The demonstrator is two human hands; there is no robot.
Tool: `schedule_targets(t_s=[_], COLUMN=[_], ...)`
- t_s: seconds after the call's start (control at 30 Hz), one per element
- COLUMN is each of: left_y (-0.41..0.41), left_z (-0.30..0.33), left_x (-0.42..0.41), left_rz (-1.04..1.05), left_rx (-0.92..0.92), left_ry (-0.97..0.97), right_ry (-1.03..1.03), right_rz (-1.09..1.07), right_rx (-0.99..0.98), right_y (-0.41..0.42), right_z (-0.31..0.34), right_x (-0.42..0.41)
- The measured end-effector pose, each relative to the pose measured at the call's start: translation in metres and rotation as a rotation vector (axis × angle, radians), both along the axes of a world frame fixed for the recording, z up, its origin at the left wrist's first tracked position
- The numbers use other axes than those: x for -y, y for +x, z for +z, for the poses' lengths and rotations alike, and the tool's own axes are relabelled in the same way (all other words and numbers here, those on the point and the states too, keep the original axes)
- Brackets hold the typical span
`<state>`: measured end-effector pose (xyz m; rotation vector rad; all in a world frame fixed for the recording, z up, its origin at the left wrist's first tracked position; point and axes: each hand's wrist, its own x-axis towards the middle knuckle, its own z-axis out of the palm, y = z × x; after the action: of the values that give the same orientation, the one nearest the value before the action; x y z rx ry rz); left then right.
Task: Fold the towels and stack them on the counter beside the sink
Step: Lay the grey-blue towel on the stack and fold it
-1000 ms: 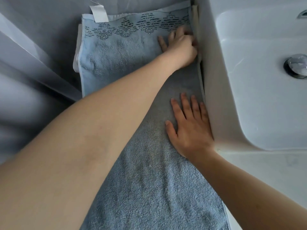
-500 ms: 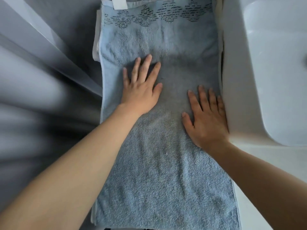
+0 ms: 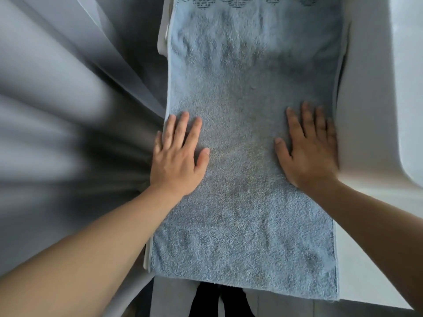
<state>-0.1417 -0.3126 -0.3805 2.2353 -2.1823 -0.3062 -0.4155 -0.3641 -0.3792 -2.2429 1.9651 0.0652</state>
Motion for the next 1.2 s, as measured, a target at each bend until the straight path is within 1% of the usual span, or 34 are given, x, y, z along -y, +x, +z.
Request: schedule_targets(t_s=[0.23, 0.37, 0.4, 0.47, 0.5, 0.57, 0.63, 0.77, 0.83, 0.93, 1.0, 1.07, 1.13, 1.2], left_y=[0.000, 0.000, 0.000, 0.001, 0.001, 0.000, 0.000, -0.001, -0.012, -0.042, -0.046, -0.033, -0.023, -0.024], left_z=[-0.002, -0.005, -0.005, -0.003, -0.003, -0.002, -0.003, 0.003, 0.014, 0.029, 0.024, 0.010, 0.000, 0.000], left_x=[-0.001, -0.002, -0.002, -0.003, -0.002, -0.002, -0.002, 0.001, -0.012, -0.062, -0.105, -0.132, -0.138, -0.134], left_rz=[0.010, 0.022, 0.024, 0.026, 0.024, 0.019, 0.016, -0.004, -0.053, -0.157, -0.194, -0.180, -0.124, -0.102], left_rx=[0.003, -0.010, -0.014, -0.013, -0.008, -0.008, 0.005, 0.054, 0.083, 0.003, 0.004, 0.069, 0.097, 0.085], left_ry=[-0.020, -0.022, -0.025, -0.035, -0.036, -0.023, -0.014, 0.040, -0.018, -0.124, -0.099, -0.036, 0.030, 0.053], right_ry=[0.024, -0.016, -0.060, -0.120, -0.114, -0.060, -0.018, -0.009, -0.023, -0.047, -0.063, -0.066, -0.061, -0.040], right_rz=[0.033, -0.084, -0.077, 0.040, 0.105, 0.167, 0.129, 0.091, 0.095, 0.097, 0.097, 0.093, 0.091, 0.102], right_rx=[-0.023, 0.068, 0.096, 0.158, 0.169, 0.103, 0.027, 0.011, 0.007, -0.002, 0.000, 0.011, 0.020, 0.028], right_y=[-0.003, 0.004, 0.007, 0.013, 0.012, 0.005, -0.002, -0.004, -0.004, -0.005, -0.005, -0.006, -0.008, -0.006], right_z=[-0.003, 0.002, 0.007, 0.015, 0.015, 0.010, 0.001, -0.002, -0.004, -0.008, -0.009, -0.011, -0.010, -0.007], right_x=[0.001, -0.015, -0.028, -0.062, -0.081, -0.114, -0.129, -0.128, -0.129, -0.129, -0.128, -0.130, -0.129, -0.128])
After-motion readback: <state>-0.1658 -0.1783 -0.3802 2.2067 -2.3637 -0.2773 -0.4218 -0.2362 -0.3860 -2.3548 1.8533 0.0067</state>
